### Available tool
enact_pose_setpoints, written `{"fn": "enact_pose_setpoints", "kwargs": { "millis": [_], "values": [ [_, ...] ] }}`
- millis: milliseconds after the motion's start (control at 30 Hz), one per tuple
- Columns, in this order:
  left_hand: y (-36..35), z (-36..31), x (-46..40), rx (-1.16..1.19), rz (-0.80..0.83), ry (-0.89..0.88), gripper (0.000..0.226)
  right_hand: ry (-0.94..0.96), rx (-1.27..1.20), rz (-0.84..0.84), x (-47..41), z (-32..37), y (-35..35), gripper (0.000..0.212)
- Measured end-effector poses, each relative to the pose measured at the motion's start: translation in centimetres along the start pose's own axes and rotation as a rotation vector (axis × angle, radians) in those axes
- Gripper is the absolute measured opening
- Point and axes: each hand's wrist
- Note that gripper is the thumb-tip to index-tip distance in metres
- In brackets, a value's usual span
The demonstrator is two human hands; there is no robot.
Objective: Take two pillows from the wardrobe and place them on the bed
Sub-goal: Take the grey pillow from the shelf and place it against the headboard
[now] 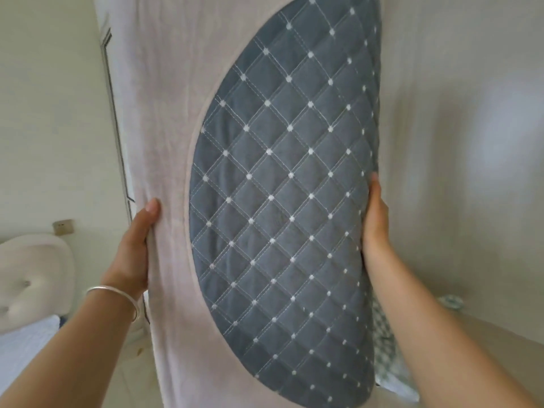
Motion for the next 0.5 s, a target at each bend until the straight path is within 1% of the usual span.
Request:
{"fn": "enact_pose_setpoints", "kwargs": {
  "millis": [100,167,200,300,333,400,467,500],
  "values": [
    [3.5,-1.0,1.3,-0.031,-0.089,-0.001,0.044,0.005,-0.044,0.058,2.0,-0.8,-3.5,0.058],
    [5.7,-1.4,2.3,-0.059,-0.15,0.001,0.059,0.009,-0.067,0.121,3.1,-1.4,-5.9,0.061],
    [6.7,-1.7,2.8,-0.063,-0.179,0.001,0.062,0.005,-0.069,0.142,3.6,-1.7,-7.0,0.062],
    [9.8,-2.0,4.1,-0.088,-0.253,-0.008,0.065,-0.006,-0.04,0.197,5.1,-3.0,-10.4,0.054],
    [10.8,-2.1,4.6,-0.09,-0.278,-0.006,0.065,-0.011,-0.03,0.217,5.6,-3.6,-11.6,0.055],
    [13.1,-2.3,5.4,-0.103,-0.33,0.007,0.057,-0.033,0.018,0.271,6.5,-4.8,-13.9,0.061],
    [15.1,-2.4,6.5,-0.121,-0.363,0.02,0.034,-0.069,0.092,0.356,7.6,-5.8,-16.3,0.064],
    [16.4,-2.2,6.9,-0.128,-0.384,0.03,0.029,-0.084,0.131,0.398,8.0,-6.4,-17.5,0.065]
  ]
}}
Point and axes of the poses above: each hand's wrist, its own x-axis away from the middle knuckle, its own y-axis out of the back of the hand, z = x × y
